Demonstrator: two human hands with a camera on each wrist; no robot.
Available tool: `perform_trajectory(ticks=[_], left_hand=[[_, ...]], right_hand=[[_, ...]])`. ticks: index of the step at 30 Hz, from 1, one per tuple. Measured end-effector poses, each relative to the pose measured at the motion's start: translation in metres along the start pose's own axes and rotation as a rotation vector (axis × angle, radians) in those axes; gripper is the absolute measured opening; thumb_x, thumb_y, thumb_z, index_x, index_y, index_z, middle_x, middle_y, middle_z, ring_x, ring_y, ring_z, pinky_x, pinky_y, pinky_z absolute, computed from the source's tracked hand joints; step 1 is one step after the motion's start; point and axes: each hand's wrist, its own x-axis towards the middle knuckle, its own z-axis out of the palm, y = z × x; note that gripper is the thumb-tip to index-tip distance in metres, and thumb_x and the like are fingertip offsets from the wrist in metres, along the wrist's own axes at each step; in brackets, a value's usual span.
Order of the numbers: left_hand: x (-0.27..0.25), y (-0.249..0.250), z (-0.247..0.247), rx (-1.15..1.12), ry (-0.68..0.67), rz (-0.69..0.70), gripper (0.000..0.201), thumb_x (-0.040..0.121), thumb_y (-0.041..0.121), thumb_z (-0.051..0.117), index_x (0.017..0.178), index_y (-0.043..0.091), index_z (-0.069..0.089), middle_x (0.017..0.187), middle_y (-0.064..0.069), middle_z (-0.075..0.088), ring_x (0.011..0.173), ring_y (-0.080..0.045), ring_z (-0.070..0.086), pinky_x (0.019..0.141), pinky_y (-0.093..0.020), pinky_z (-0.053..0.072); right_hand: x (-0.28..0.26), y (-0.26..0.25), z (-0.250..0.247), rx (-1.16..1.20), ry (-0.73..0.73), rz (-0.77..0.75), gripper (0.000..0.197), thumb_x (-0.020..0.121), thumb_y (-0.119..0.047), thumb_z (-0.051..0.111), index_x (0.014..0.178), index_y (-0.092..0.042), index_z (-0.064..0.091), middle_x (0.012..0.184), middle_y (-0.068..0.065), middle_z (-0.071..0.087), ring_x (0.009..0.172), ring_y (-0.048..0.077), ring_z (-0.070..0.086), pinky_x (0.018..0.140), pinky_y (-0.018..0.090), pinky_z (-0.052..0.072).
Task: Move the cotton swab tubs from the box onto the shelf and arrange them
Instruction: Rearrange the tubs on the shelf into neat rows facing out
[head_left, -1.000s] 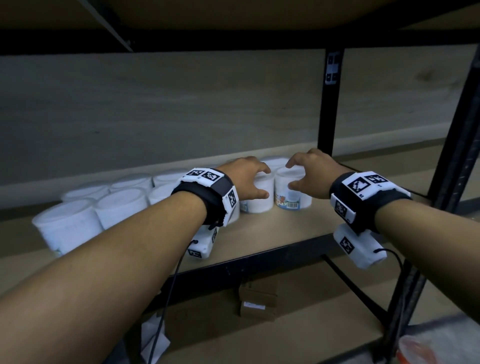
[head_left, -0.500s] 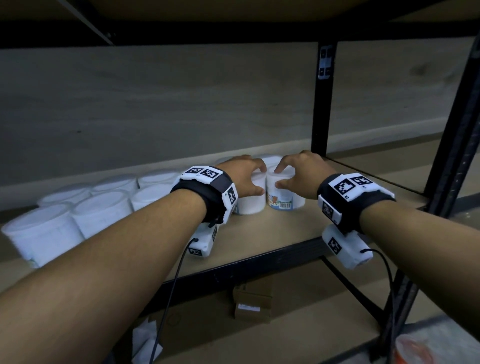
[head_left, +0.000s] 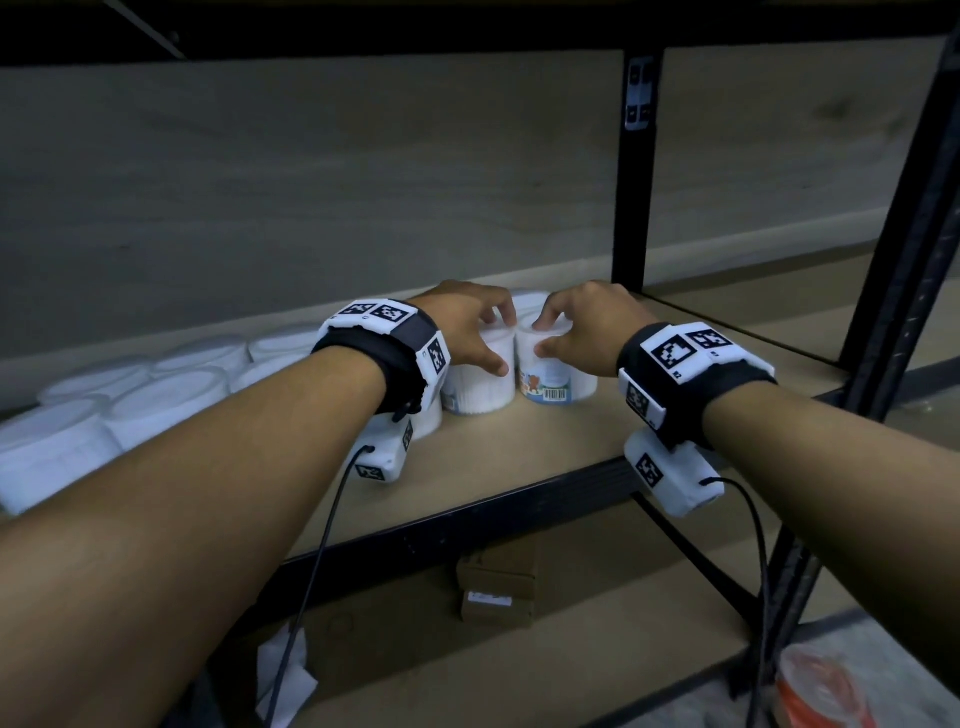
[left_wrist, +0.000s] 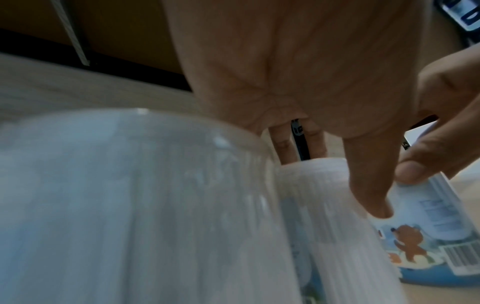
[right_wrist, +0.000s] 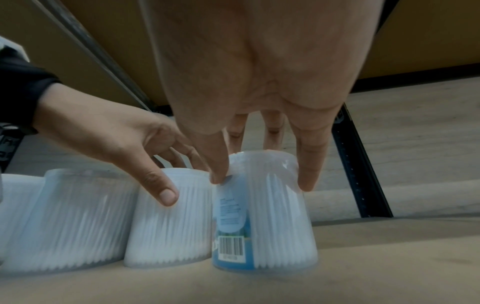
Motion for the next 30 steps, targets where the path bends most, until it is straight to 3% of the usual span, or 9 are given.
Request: perform_trajectory(ticks=[6, 16, 23, 30], left_hand=[[-0.005, 0.004, 0.002, -0.025, 0.023, -0.015, 0.055, 0.067, 0.045, 0.084, 0.114, 0.033, 0.06, 0.119, 0.007, 0.062, 0.112, -0.014, 0.056, 0.098, -0.034, 0.047], [-0.01, 0.015, 0.001, -0.035, 0.024, -0.016, 0.056, 0.063, 0.047, 0.085, 0.111, 0.031, 0.063, 0.116, 0.008, 0.066, 0.109, -0.013, 0.06, 0.096, -0.034, 0.049], [-0.021, 0.024, 0.002, -0.055, 0.05, 0.002, 0.053, 0.063, 0.047, 0.085, 0.107, 0.029, 0.063, 0.113, 0.008, 0.066, 0.107, -0.012, 0.06, 0.094, -0.035, 0.05], [-0.037, 0.037, 0.0, -0.052, 0.055, 0.015, 0.05, 0.062, 0.052, 0.083, 0.104, 0.036, 0.062, 0.113, 0.011, 0.065, 0.104, -0.013, 0.06, 0.093, -0.037, 0.05]], right_hand=[[-0.003, 0.0, -0.006, -0.017, -0.024, -0.01, 0.022, 0.079, -0.04, 0.075, 0.1, -0.034, 0.069, 0.12, -0.002, 0.061, 0.109, 0.019, 0.056, 0.089, 0.029, 0.045], [-0.02, 0.003, -0.018, 0.023, -0.034, 0.003, 0.024, 0.08, -0.037, 0.076, 0.103, -0.031, 0.071, 0.12, -0.002, 0.062, 0.112, 0.017, 0.056, 0.09, 0.026, 0.044], [-0.037, 0.004, -0.028, 0.034, -0.038, 0.005, 0.029, 0.083, -0.036, 0.074, 0.11, -0.028, 0.071, 0.123, -0.001, 0.06, 0.116, 0.017, 0.052, 0.085, 0.021, 0.036], [-0.055, 0.005, -0.035, 0.033, -0.026, 0.012, 0.029, 0.081, -0.037, 0.075, 0.108, -0.029, 0.072, 0.122, 0.0, 0.063, 0.114, 0.017, 0.056, 0.084, 0.023, 0.039]])
